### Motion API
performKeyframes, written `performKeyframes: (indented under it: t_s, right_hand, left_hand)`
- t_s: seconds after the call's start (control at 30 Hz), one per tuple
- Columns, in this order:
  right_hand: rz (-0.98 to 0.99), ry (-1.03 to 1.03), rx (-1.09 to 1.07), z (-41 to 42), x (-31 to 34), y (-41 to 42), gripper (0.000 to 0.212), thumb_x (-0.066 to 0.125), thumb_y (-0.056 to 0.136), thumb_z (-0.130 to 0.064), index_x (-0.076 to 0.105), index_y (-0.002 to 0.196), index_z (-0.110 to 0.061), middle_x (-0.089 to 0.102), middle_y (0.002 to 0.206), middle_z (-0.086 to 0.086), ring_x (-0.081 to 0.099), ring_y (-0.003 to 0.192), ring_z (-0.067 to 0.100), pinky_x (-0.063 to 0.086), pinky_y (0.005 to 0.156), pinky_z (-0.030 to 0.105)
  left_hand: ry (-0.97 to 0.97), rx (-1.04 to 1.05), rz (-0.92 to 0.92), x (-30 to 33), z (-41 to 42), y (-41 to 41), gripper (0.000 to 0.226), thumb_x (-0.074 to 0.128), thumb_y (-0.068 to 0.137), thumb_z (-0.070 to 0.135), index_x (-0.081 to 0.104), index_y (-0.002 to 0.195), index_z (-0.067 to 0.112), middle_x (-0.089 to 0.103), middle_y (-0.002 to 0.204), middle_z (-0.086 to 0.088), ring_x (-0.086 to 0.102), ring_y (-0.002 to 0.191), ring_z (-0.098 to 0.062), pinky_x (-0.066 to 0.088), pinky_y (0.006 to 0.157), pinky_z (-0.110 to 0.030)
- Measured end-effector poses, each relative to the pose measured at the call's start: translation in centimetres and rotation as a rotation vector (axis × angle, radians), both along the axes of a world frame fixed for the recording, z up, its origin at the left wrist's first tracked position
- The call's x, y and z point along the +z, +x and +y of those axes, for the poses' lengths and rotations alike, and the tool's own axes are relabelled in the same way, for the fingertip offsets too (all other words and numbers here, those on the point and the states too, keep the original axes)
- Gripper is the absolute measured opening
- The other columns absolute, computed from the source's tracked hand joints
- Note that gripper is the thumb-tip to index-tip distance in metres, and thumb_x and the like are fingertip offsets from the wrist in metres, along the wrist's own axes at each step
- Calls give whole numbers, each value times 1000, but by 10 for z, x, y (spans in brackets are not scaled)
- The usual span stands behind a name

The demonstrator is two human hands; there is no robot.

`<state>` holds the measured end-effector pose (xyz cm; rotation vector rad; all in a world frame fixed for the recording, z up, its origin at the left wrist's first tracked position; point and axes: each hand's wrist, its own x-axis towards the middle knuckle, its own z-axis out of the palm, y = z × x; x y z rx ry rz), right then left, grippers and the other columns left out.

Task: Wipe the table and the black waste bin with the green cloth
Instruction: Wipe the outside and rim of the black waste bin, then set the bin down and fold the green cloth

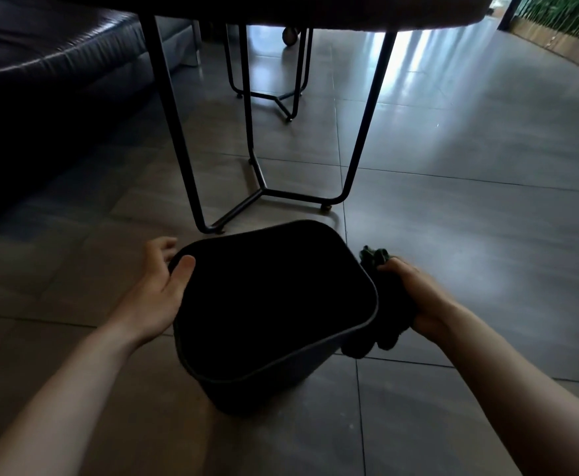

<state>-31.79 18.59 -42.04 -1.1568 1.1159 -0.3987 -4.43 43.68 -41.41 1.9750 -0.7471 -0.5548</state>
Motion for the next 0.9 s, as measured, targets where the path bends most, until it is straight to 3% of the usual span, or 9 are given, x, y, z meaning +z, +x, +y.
performKeyframes:
  t_s: [0.07,0.13,0.27,0.37,0.5,0.63,0.73,0.83,0.9]
  right_hand:
    - [-22,21,69,8,0,9,41,57,100,-23,72,62,-29,67,60,0,65,48,13,47,39,25]
    - [-31,14,121,13,-2,15,39,58,101,-24,71,64,-27,64,60,-1,62,47,12,46,39,24]
    - [-38,-14,127,21,-6,14,31,60,103,-34,76,77,-28,70,68,2,68,55,14,50,44,25]
    - [-54,-24,87,27,-5,8,19,63,102,-39,75,106,-24,81,94,8,79,82,26,61,59,30]
    - [-43,-58,-17,29,-5,-6,18,64,103,-34,72,113,-21,80,101,13,78,89,31,65,69,38]
    - [-24,-90,-93,25,-1,-21,16,62,104,-33,70,113,-23,81,96,10,79,85,29,64,65,37]
    - [5,-120,-109,22,-2,-31,20,61,104,-35,69,116,-22,80,96,10,79,84,29,61,64,35]
    - [46,-176,-98,22,-5,-37,24,60,103,-42,68,118,-25,80,101,9,79,88,27,64,76,44]
    - [87,-198,-87,26,-3,-37,29,58,102,-49,68,119,-28,80,104,4,78,92,23,63,89,51]
  left_hand:
    - [118,40,25,-3,-3,-4,40,38,101,52,27,130,26,58,124,-8,62,108,-28,49,91,-43]
    - [153,54,56,-4,-7,-6,41,39,100,56,25,124,25,63,108,-10,66,94,-31,52,83,-45]
    - [39,91,230,-9,-11,-2,41,47,99,52,28,120,22,62,105,-8,67,89,-23,49,68,-37]
    - [-32,105,263,-15,-20,-1,33,50,101,45,39,114,18,61,108,-9,67,84,-15,51,64,-32]
    - [-104,51,331,-22,-33,-6,14,49,103,40,55,113,33,68,104,1,71,72,0,51,62,-25]
    - [-104,28,283,-25,-51,-24,24,44,106,30,55,126,35,68,117,4,67,101,-11,50,81,-34]
    - [-69,-21,243,-27,-60,-36,40,38,107,29,42,146,38,57,142,6,53,130,-15,44,107,-40]
    - [9,5,136,-30,-60,-44,48,34,107,35,26,154,43,44,155,8,45,136,-15,37,102,-31]
    - [95,38,4,-30,-60,-48,49,34,106,41,23,154,44,43,156,6,45,139,-22,37,99,-32]
